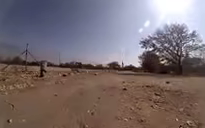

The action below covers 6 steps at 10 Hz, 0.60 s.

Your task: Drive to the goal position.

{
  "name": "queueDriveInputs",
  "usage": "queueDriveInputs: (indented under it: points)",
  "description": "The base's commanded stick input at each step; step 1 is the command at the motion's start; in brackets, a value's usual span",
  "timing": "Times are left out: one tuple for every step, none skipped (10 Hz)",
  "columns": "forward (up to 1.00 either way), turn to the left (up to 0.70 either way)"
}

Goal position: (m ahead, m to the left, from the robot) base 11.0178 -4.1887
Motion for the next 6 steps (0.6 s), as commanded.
queueDriveInputs:
  points:
    - [0.5,0.0]
    - [0.5,0.0]
    - [0.5,0.0]
    - [0.5,0.0]
    - [0.5,0.0]
    - [0.5,0.0]
